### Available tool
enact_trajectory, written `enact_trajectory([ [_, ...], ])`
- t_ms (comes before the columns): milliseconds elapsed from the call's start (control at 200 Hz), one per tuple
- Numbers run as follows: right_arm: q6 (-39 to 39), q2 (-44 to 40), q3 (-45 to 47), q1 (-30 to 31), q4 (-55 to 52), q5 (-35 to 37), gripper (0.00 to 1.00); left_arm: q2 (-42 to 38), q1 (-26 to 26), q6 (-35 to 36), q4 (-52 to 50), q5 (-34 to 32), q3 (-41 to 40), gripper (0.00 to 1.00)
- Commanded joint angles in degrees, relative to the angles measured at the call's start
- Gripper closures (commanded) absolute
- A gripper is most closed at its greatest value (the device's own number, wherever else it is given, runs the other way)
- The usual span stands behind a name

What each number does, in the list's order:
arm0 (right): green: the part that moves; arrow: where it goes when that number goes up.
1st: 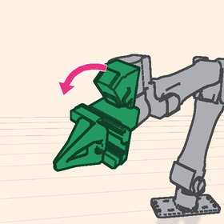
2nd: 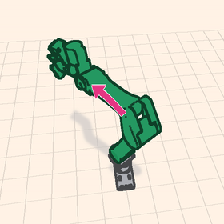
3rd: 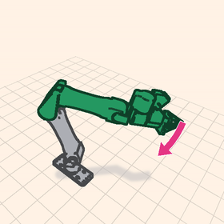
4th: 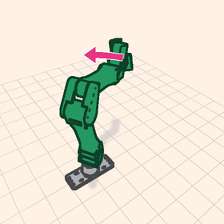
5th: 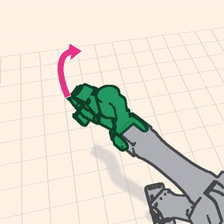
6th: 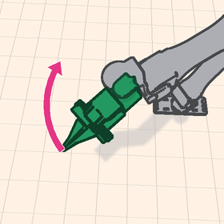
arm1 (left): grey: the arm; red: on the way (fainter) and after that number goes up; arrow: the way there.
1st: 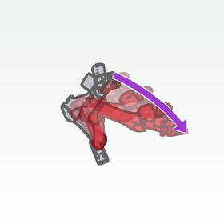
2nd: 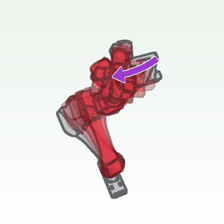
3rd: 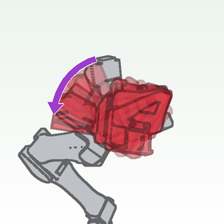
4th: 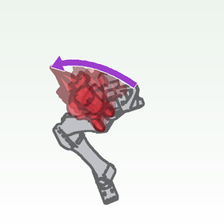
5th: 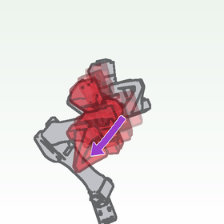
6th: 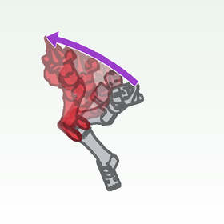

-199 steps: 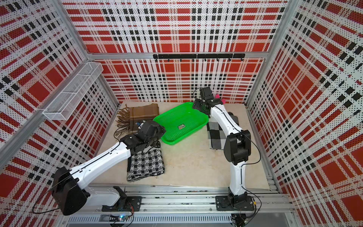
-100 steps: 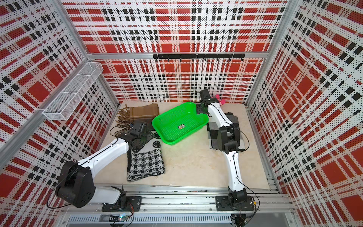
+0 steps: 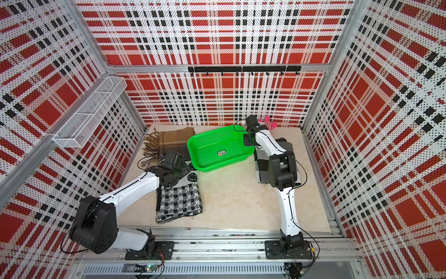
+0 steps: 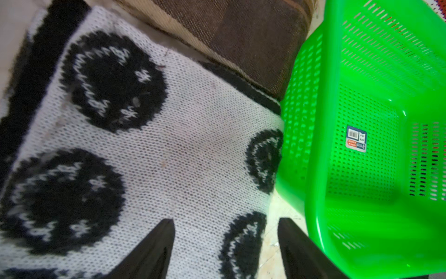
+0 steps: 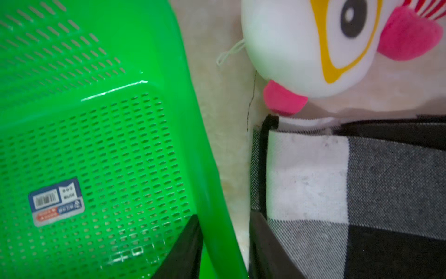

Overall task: Put the folded scarf in the basket
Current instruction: Adjust the basket at the center of the board.

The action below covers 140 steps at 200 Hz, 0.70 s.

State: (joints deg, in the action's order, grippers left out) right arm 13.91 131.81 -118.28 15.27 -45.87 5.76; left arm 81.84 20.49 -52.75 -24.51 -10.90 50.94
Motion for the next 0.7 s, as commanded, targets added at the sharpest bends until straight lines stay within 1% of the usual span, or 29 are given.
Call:
enact_trajectory([
  [0, 2.71, -4.27, 3.92, 0.52, -0.40, 2.49, 0.69, 1.58, -1.44, 1.66, 2.26, 0.50, -1.41, 0.26],
  [85, 3.82, -6.34, 7.05, 1.15, -0.51, 2.13, 0.71, 2.70, -2.44, 1.99, 3.86, 1.51, -2.02, 0.27],
  [261, 5.42, -10.69, 13.88, 3.22, 1.04, 4.19, 0.71, 6.30, -2.65, 2.13, 6.85, 3.57, -1.63, 0.30],
  [351, 7.18, -12.45, 16.08, 3.31, 1.11, 4.21, 0.76, 8.26, -2.56, 2.15, 7.19, 4.04, -0.82, 0.31],
  [506, 7.29, -15.23, 19.41, 3.68, 1.55, 2.99, 0.79, 8.75, -2.64, 1.95, 7.46, 3.11, 0.15, 0.31],
  [656, 7.82, -16.97, 22.77, 3.98, -0.01, 6.32, 0.79, 8.87, -3.00, 2.34, 7.49, 2.80, 1.14, 0.31],
  [696, 7.67, -17.44, 23.92, 3.88, 0.23, 7.47, 0.75, 9.12, -3.08, 2.63, 7.49, 2.98, 1.28, 0.31],
])
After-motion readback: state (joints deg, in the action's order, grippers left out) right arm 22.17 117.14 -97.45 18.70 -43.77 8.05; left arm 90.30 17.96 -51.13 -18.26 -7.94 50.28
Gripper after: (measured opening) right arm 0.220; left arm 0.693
